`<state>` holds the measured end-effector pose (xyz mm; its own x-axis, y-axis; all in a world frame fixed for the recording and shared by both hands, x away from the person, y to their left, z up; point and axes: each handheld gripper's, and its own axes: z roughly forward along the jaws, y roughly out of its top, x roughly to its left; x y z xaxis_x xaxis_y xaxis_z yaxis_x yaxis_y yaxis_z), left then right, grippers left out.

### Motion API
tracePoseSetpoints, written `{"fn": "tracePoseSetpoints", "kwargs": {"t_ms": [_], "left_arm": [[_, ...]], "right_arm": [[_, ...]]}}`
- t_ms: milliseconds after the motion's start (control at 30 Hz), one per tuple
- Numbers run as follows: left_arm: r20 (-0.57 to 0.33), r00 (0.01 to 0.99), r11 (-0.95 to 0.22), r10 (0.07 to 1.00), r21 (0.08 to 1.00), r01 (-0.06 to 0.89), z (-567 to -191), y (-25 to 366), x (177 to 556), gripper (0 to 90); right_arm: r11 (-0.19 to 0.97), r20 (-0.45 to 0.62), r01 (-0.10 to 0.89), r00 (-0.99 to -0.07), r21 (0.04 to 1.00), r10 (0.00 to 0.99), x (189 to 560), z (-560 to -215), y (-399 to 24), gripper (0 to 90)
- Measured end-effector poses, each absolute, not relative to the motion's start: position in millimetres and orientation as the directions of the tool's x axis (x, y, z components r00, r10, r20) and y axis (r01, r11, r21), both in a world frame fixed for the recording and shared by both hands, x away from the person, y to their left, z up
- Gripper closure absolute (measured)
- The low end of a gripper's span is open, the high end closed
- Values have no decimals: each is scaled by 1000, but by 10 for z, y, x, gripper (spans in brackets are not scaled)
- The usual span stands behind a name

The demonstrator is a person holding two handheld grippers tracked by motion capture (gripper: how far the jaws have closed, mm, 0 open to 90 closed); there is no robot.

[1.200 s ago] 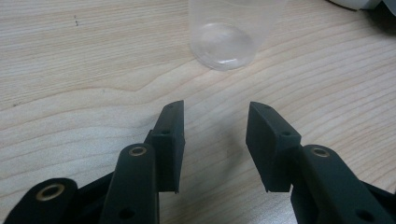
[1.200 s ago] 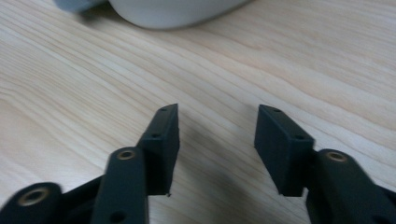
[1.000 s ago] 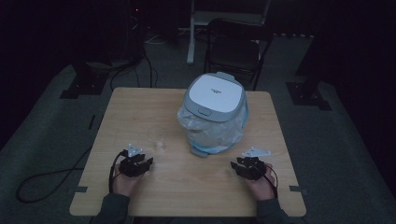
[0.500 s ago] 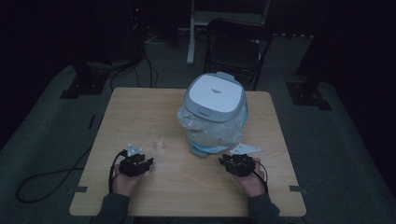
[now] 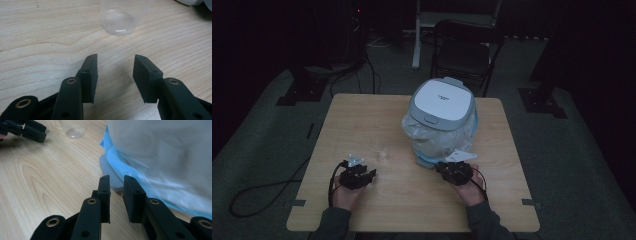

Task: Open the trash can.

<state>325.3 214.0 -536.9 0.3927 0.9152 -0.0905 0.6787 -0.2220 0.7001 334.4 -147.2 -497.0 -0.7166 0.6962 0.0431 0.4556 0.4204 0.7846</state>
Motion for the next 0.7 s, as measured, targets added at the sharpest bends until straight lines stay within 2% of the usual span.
{"fn": "tracePoseSetpoints", "kwargs": {"t_ms": [200, 567, 700], "left_arm": [[-80, 393, -231, 916, 697, 679, -5365, 2138, 3252, 546], [-86, 395, -229, 915, 696, 681, -5365, 2135, 3254, 535], [-86, 396, -230, 914, 695, 681, -5364, 2136, 3254, 535]], "right_arm": [[424, 43, 448, -725, 787, 687, 3407, -5028, -1275, 790], [427, 8, 434, -709, 793, 705, 3528, -5087, -1110, 898], [443, -10, 436, -703, 783, 711, 3543, -5098, -1047, 900]]}}
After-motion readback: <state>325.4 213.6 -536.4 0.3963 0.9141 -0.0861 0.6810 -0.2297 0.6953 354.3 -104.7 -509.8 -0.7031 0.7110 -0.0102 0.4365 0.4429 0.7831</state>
